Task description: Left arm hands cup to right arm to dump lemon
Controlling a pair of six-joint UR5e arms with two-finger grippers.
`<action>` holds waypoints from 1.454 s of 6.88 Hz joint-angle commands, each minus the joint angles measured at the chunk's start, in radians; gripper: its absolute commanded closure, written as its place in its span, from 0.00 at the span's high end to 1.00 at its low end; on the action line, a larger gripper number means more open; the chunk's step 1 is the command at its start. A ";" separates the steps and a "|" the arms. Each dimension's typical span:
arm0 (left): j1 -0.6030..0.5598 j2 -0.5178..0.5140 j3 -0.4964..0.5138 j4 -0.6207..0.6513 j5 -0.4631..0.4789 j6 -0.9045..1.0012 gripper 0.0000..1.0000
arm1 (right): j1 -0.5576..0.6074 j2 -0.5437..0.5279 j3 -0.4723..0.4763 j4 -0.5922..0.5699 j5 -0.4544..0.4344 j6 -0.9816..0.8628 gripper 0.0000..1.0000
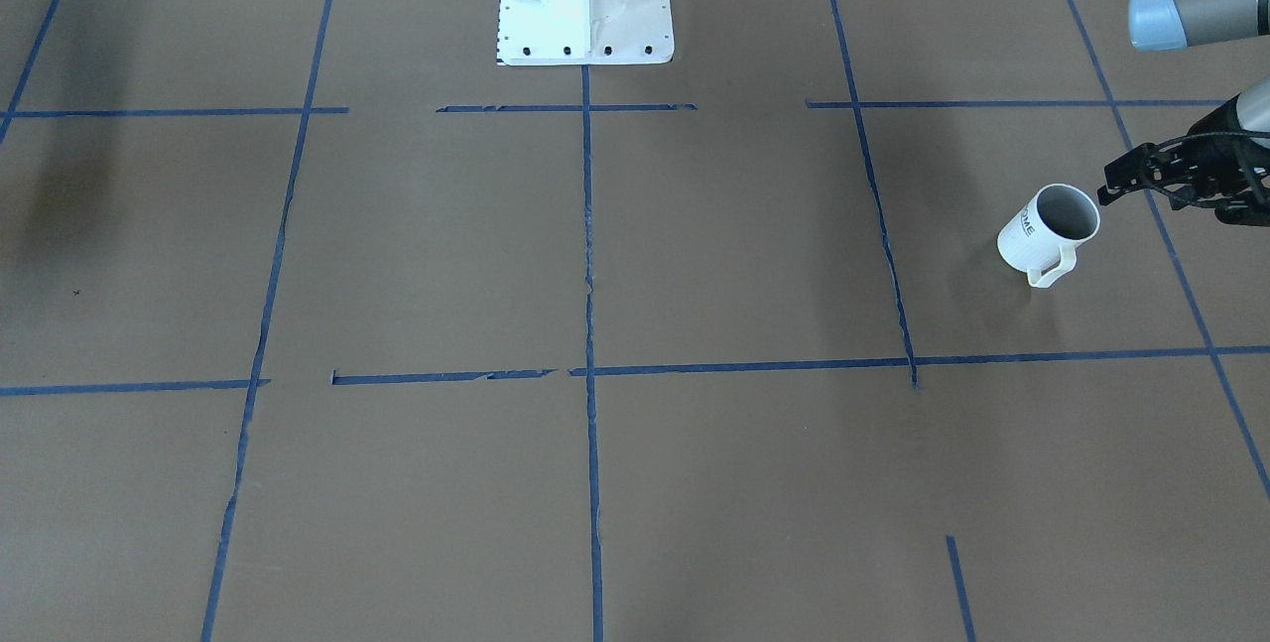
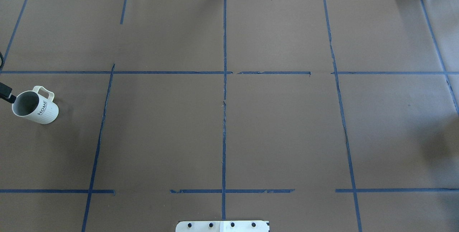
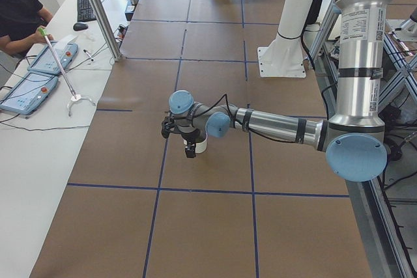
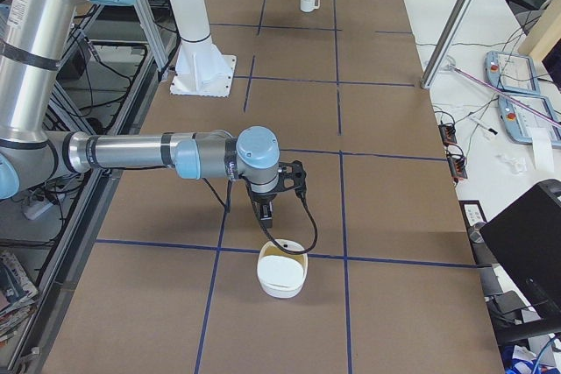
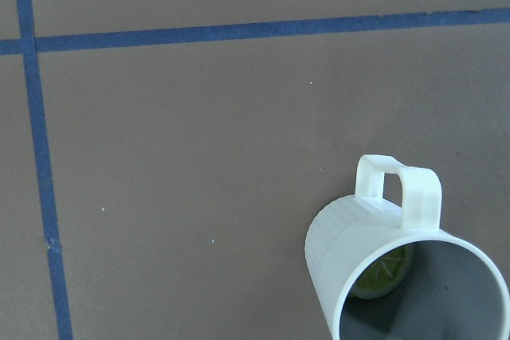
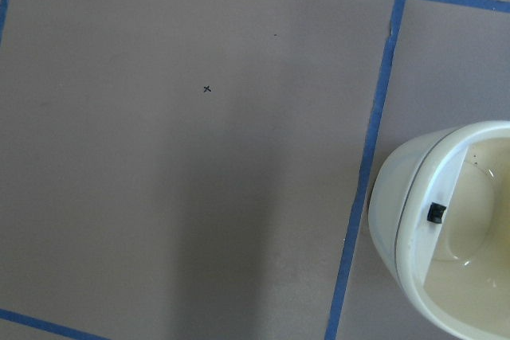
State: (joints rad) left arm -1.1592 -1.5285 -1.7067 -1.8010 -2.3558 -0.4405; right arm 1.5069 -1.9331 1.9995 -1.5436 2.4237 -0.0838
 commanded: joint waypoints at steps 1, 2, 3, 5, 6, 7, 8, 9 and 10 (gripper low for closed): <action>0.050 -0.007 0.018 -0.029 0.003 -0.040 0.95 | -0.001 -0.001 -0.001 0.014 0.002 0.002 1.00; 0.056 -0.034 0.054 -0.029 0.003 -0.040 0.80 | -0.002 0.000 -0.001 0.016 0.000 0.002 1.00; 0.056 -0.045 0.062 -0.029 0.003 -0.040 0.35 | -0.002 0.000 -0.001 0.017 0.002 0.002 1.00; 0.058 -0.048 0.039 -0.031 0.003 -0.166 0.00 | -0.008 0.000 0.001 0.019 0.002 0.005 1.00; 0.056 -0.050 0.023 -0.050 0.007 -0.188 0.00 | -0.046 0.006 0.004 0.032 0.005 0.007 1.00; 0.058 -0.059 -0.040 -0.035 0.007 -0.195 0.00 | -0.113 0.034 0.001 0.095 0.000 0.056 1.00; 0.058 -0.111 -0.048 -0.031 0.009 -0.268 0.00 | -0.176 0.075 -0.002 0.181 -0.008 0.152 1.00; 0.058 -0.172 -0.054 -0.029 0.009 -0.356 0.00 | -0.218 0.121 -0.002 0.241 -0.008 0.261 1.00; 0.068 -0.232 -0.069 -0.029 0.006 -0.473 0.00 | -0.270 0.172 -0.002 0.308 -0.012 0.374 1.00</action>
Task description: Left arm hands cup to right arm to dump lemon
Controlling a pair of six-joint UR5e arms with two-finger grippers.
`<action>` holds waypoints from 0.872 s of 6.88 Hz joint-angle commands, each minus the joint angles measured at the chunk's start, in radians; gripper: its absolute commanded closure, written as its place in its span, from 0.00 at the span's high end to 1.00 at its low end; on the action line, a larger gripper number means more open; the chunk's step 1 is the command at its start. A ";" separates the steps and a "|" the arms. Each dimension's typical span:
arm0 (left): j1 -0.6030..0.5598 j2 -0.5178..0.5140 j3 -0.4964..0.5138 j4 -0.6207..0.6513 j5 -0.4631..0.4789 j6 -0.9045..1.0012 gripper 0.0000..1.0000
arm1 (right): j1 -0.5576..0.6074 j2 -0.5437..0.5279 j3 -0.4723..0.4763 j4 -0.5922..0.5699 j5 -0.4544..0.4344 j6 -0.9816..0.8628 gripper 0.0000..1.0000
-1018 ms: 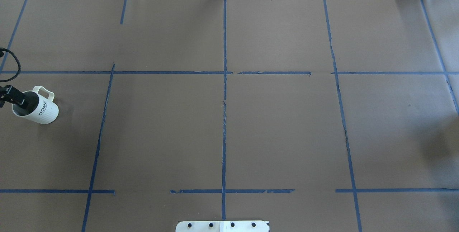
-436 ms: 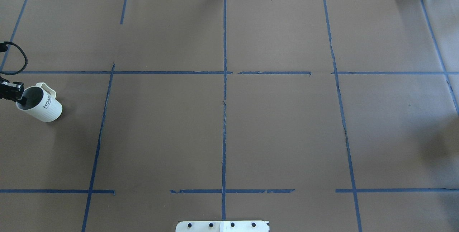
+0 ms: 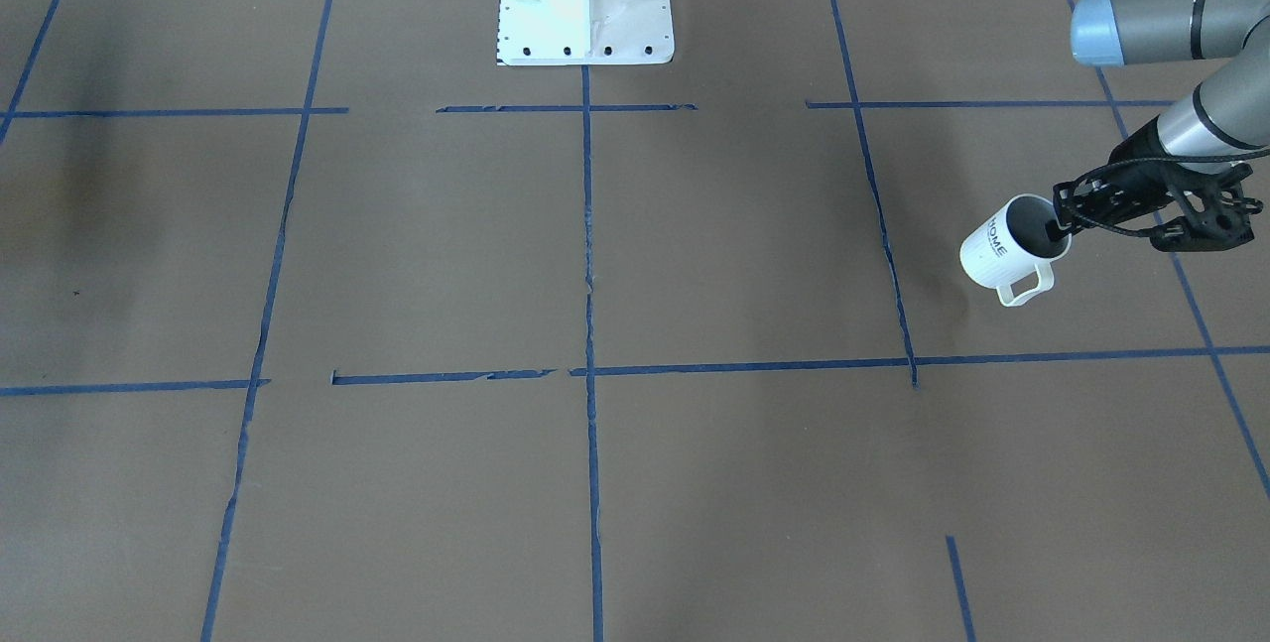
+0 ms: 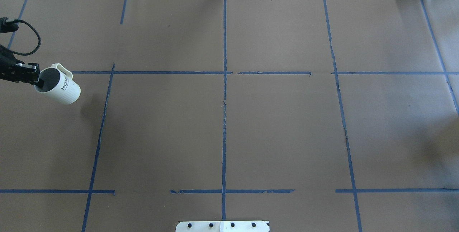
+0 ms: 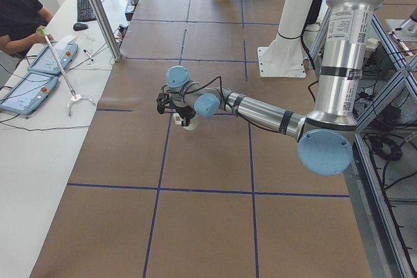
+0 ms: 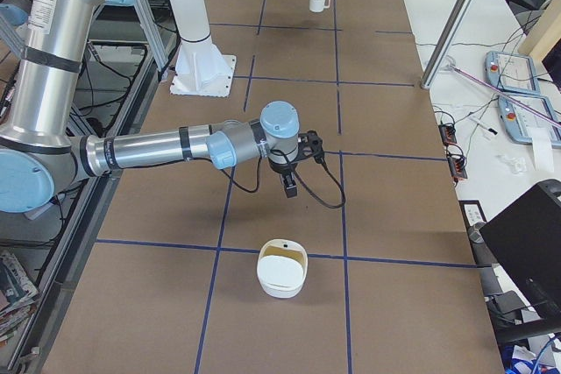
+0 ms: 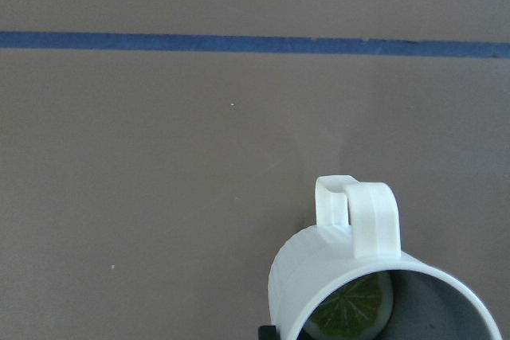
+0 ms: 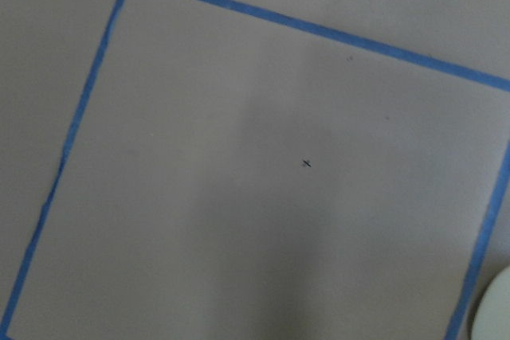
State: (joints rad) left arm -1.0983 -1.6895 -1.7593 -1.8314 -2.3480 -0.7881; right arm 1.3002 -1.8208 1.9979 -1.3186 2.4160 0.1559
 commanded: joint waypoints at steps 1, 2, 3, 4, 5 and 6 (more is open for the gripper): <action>0.065 -0.090 -0.052 0.003 -0.001 -0.219 0.00 | -0.117 0.111 -0.001 0.148 -0.030 0.275 1.00; 0.121 -0.142 -0.072 0.044 0.001 -0.285 0.00 | -0.228 0.156 0.002 0.286 -0.135 0.444 1.00; 0.149 -0.258 -0.089 0.163 0.021 -0.394 0.00 | -0.321 0.188 0.009 0.376 -0.250 0.591 1.00; 0.213 -0.379 -0.095 0.311 0.115 -0.458 0.00 | -0.390 0.195 0.039 0.404 -0.330 0.637 1.00; 0.259 -0.492 -0.089 0.459 0.148 -0.482 0.00 | -0.489 0.274 0.041 0.406 -0.450 0.702 1.00; 0.262 -0.551 -0.082 0.498 0.142 -0.555 0.00 | -0.586 0.320 0.059 0.407 -0.574 0.747 1.00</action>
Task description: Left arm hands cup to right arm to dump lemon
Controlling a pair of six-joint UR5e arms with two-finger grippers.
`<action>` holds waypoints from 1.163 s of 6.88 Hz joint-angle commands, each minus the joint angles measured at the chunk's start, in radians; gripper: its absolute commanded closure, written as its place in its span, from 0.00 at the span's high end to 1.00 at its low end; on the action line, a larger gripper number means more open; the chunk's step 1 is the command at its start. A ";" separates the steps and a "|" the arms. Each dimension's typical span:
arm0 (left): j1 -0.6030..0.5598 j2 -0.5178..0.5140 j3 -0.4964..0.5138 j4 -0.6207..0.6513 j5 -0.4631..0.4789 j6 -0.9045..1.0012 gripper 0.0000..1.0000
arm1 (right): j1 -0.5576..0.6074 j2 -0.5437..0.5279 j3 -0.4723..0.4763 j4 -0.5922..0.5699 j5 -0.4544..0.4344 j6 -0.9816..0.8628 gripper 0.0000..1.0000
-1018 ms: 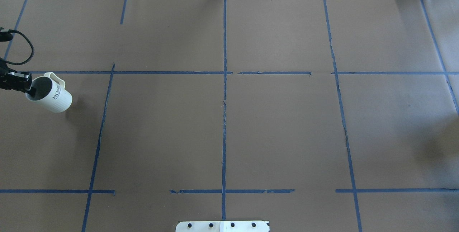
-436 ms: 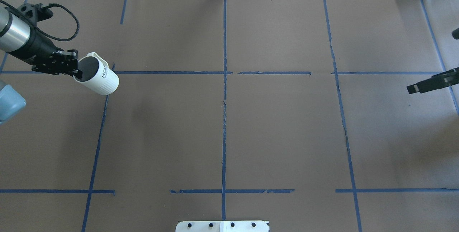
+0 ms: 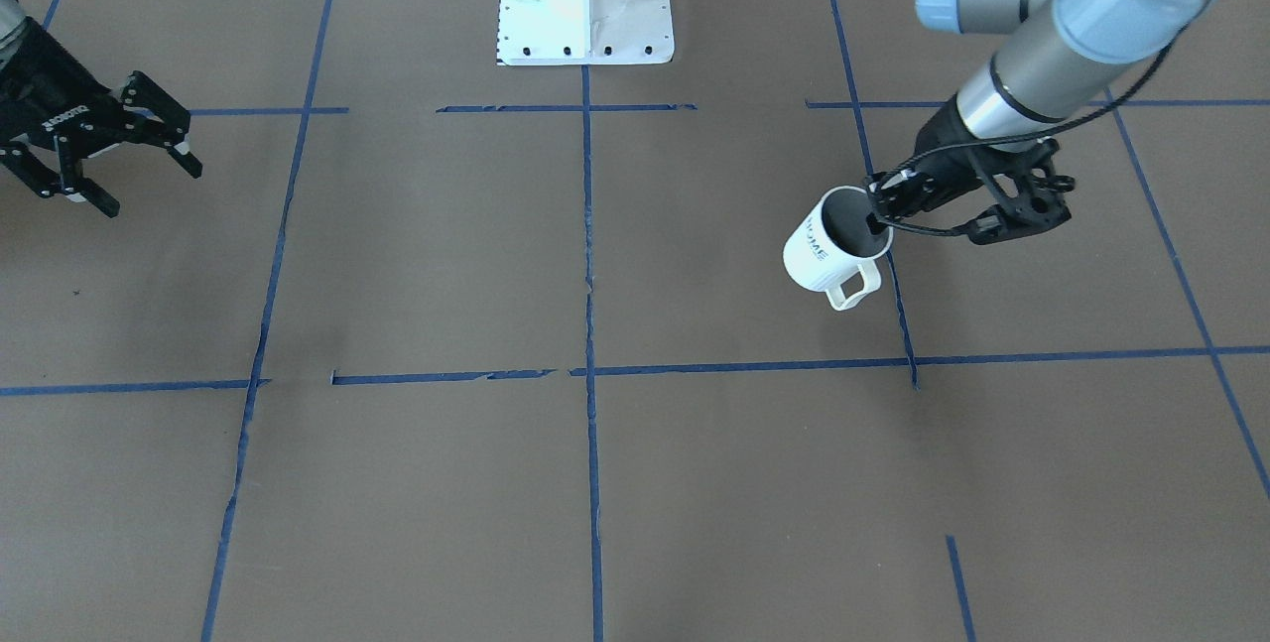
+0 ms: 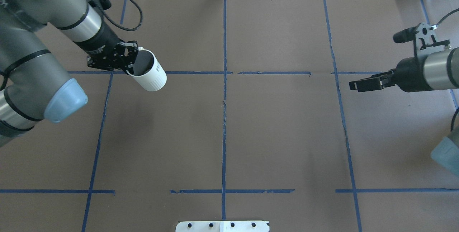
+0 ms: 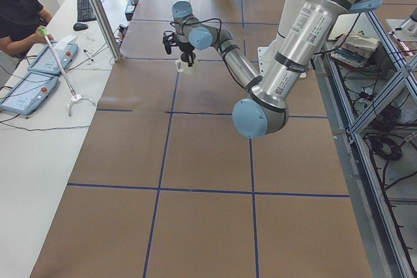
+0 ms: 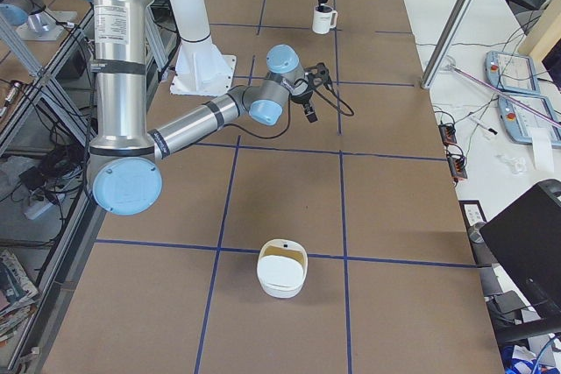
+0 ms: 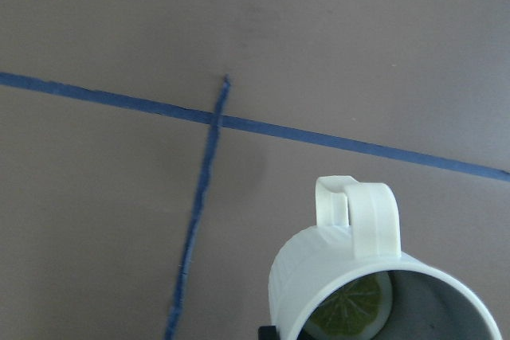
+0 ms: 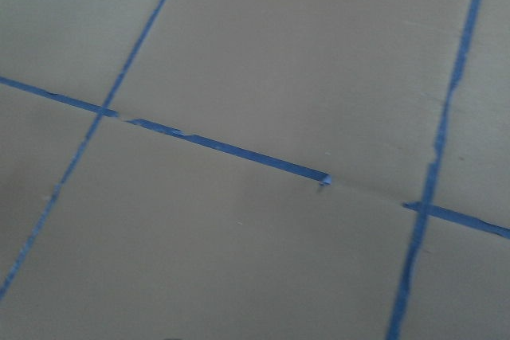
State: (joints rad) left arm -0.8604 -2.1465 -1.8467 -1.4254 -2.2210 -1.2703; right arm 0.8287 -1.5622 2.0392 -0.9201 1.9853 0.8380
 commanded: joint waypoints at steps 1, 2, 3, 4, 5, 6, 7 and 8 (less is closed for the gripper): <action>0.032 -0.149 0.021 0.092 0.015 -0.175 0.00 | -0.251 0.065 0.071 0.009 -0.375 0.066 1.00; 0.040 -0.227 0.074 0.112 0.011 -0.292 0.00 | -0.408 0.097 0.081 0.007 -0.645 0.058 1.00; 0.052 -0.303 0.140 0.128 0.011 -0.352 0.00 | -0.518 0.147 0.075 0.007 -0.809 0.053 1.00; 0.069 -0.331 0.170 0.129 0.011 -0.374 0.00 | -0.567 0.195 0.072 0.007 -0.848 0.034 1.00; 0.101 -0.335 0.170 0.155 0.011 -0.376 0.00 | -0.633 0.258 0.049 0.006 -0.982 -0.041 1.00; 0.127 -0.354 0.170 0.169 0.009 -0.380 0.00 | -0.676 0.327 -0.005 0.009 -1.126 -0.141 1.00; 0.151 -0.381 0.173 0.171 0.009 -0.415 0.00 | -0.683 0.362 -0.051 0.009 -1.173 -0.161 1.00; 0.174 -0.389 0.167 0.171 0.009 -0.429 0.00 | -0.683 0.367 -0.074 0.009 -1.204 -0.157 1.00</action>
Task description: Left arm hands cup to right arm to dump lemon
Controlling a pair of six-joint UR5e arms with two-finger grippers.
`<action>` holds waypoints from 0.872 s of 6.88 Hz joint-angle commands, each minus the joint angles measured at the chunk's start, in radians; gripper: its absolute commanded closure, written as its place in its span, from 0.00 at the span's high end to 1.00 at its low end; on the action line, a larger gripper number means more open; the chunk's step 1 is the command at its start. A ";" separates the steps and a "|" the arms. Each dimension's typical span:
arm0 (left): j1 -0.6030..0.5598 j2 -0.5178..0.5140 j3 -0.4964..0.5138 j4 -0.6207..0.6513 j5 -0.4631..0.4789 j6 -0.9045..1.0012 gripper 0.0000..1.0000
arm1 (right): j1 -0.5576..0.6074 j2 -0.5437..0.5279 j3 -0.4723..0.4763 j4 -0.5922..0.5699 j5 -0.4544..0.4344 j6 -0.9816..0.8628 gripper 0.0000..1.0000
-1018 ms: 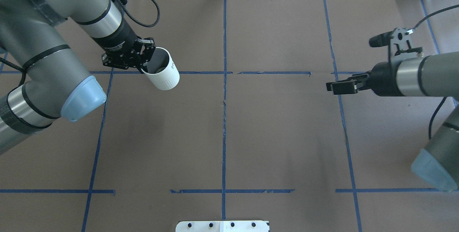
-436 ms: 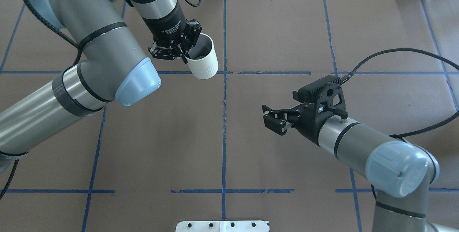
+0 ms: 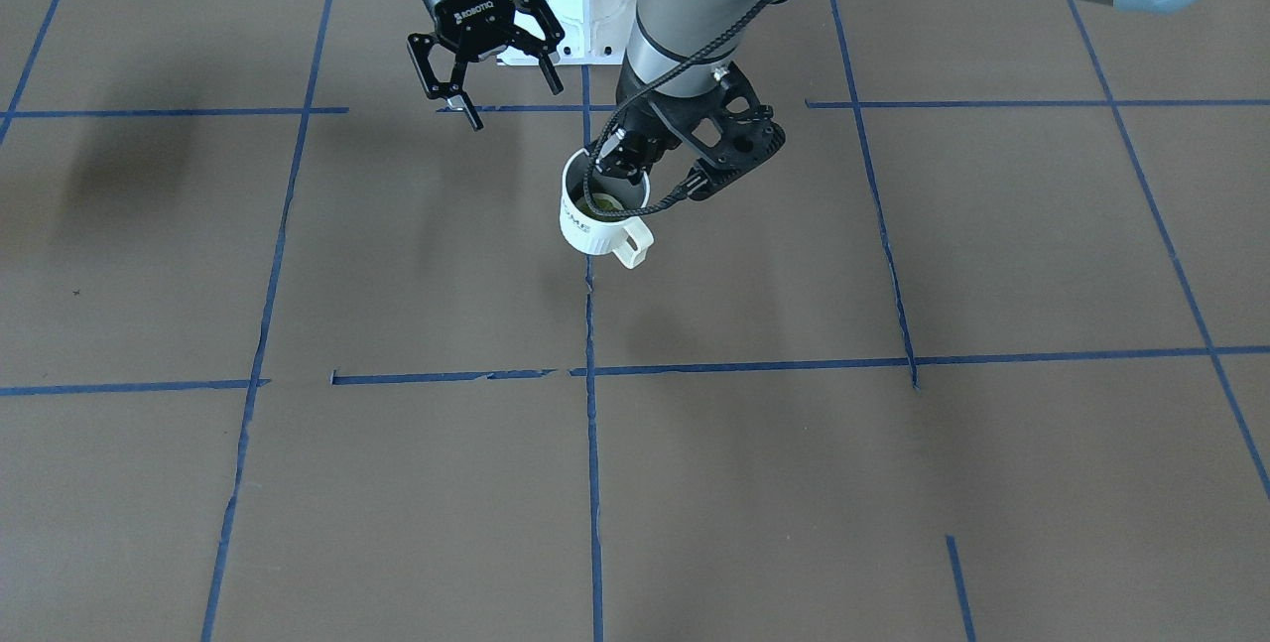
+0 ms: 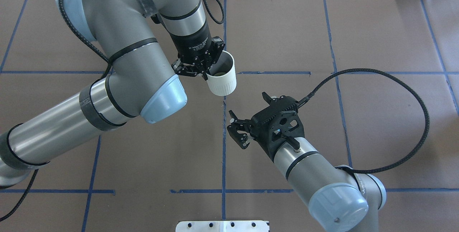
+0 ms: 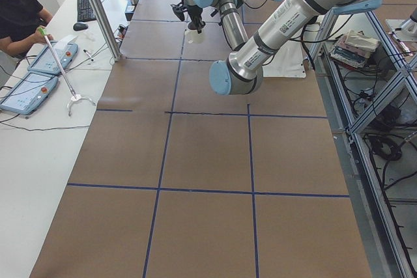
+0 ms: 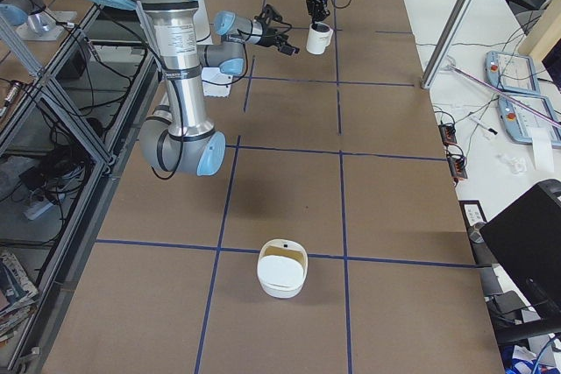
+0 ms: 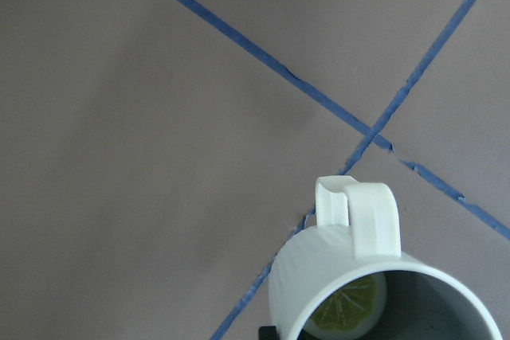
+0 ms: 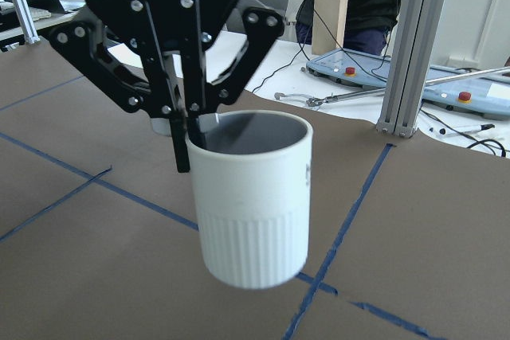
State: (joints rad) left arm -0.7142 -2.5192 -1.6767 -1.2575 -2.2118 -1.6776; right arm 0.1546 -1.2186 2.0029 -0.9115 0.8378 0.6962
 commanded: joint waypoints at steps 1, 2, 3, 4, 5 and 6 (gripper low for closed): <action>0.035 -0.015 -0.018 0.003 -0.026 -0.025 0.00 | -0.010 0.030 -0.052 0.002 -0.069 -0.015 1.00; 0.035 -0.016 -0.026 0.003 -0.048 -0.027 0.00 | -0.010 0.057 -0.067 0.000 -0.069 -0.015 1.00; 0.035 -0.017 -0.035 0.003 -0.063 -0.027 0.01 | -0.010 0.059 -0.076 0.002 -0.069 -0.015 1.00; 0.036 -0.017 -0.038 0.001 -0.065 -0.027 0.01 | -0.010 0.062 -0.075 0.003 -0.068 -0.015 1.00; 0.036 -0.017 -0.043 0.001 -0.066 -0.027 0.01 | -0.009 0.062 -0.075 0.002 -0.068 -0.018 1.00; 0.036 -0.015 -0.049 0.003 -0.065 -0.027 0.02 | -0.007 0.061 -0.075 0.003 -0.068 -0.020 1.00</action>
State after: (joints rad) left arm -0.6784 -2.5352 -1.7191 -1.2558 -2.2761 -1.7042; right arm 0.1458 -1.1579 1.9287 -0.9090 0.7699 0.6785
